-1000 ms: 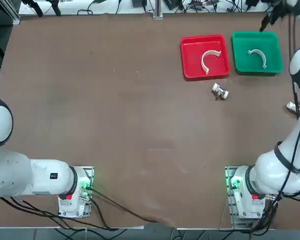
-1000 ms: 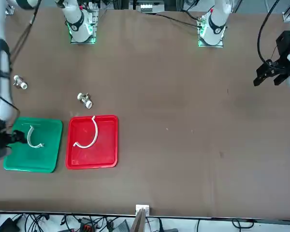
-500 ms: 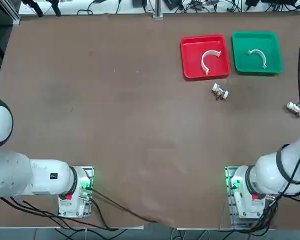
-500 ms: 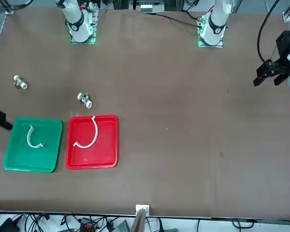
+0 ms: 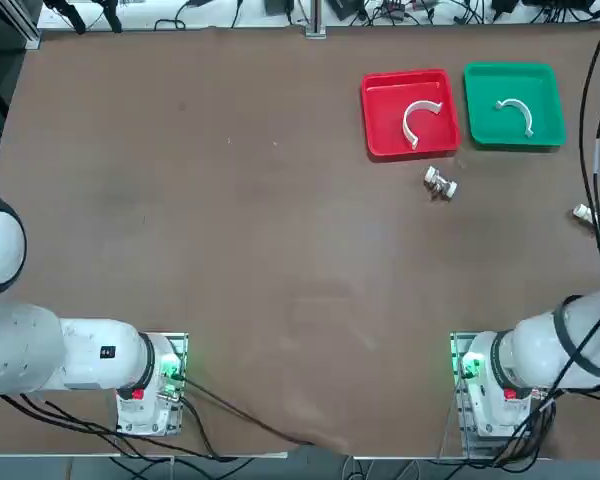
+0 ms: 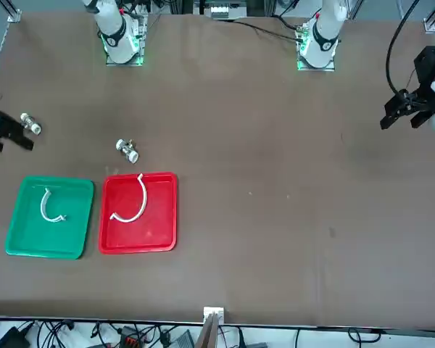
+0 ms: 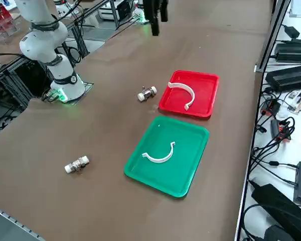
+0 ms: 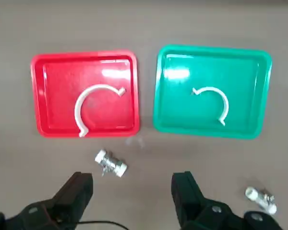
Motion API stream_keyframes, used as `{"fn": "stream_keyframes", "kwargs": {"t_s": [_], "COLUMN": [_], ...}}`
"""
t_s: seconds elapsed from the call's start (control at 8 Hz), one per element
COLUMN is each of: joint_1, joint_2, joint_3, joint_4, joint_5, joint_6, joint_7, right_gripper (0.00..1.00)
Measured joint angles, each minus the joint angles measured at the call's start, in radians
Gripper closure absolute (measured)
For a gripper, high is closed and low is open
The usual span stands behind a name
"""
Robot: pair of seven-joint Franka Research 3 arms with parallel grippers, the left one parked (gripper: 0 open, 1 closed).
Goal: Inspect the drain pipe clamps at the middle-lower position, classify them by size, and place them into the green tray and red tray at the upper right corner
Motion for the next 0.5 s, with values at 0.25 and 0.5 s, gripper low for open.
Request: {"fn": "stream_keyframes", "kwargs": {"t_s": [0.25, 0.5], "joint_1": [0.000, 0.000], "joint_2": [-0.095, -0.155], "joint_3": [0.005, 0.027], "joint_4": [-0.101, -0.167], "joint_5": [-0.012, -0.013], "joint_6": [-0.009, -0.009], "joint_7": [0.013, 0.056], "right_gripper": [0.00, 0.00]}}
